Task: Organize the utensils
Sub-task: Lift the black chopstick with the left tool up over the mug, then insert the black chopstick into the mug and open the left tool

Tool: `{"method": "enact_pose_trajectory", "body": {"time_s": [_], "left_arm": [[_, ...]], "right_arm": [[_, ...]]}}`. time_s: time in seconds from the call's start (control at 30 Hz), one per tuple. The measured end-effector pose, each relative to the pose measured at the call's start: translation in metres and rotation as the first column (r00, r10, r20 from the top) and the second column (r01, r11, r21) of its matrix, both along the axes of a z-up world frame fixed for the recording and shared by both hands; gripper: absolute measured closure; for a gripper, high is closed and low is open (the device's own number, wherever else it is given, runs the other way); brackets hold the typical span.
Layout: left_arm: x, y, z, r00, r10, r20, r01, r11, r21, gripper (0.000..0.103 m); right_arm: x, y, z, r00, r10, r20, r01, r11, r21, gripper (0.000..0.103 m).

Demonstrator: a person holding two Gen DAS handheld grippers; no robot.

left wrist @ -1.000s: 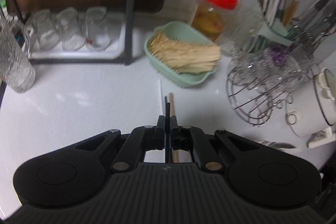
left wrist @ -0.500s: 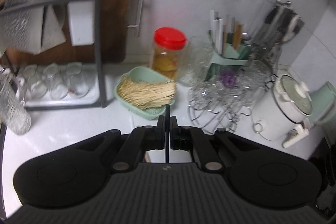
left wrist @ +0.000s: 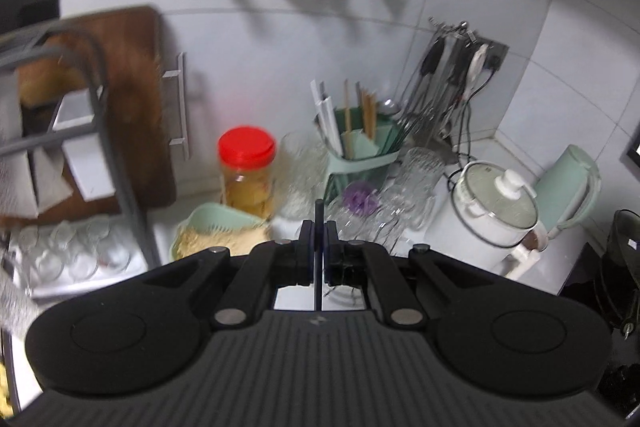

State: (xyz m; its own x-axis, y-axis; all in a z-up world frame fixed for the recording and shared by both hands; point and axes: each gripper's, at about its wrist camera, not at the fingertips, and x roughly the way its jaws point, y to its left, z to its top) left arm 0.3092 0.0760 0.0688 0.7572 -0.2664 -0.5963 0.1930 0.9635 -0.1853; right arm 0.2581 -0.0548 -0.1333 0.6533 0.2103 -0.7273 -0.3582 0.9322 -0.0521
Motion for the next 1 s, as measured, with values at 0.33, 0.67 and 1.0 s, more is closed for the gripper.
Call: {"method": "enact_pose_trajectory", "body": {"time_s": [0.33, 0.67, 1.0], "left_arm": [[-0.001, -0.032, 0.031, 0.991, -0.113, 0.074, 0.113, 0.994, 0.006, 0.099], [0.0, -0.058, 0.031, 0.974, -0.199, 0.11, 0.2, 0.98, 0.004, 0.099], [0.007, -0.074, -0.014, 0.968, -0.249, -0.023, 0.249, 0.968, 0.02, 0.098]], "right_arm": [[0.001, 0.0, 0.0, 1.0, 0.0, -0.001, 0.001, 1.0, 0.001, 0.011], [0.0, 0.0, 0.0, 1.0, 0.0, 0.0, 0.0, 1.0, 0.003, 0.011], [0.0, -0.001, -0.001, 1.0, 0.0, 0.0, 0.0, 1.0, 0.003, 0.011]]}}
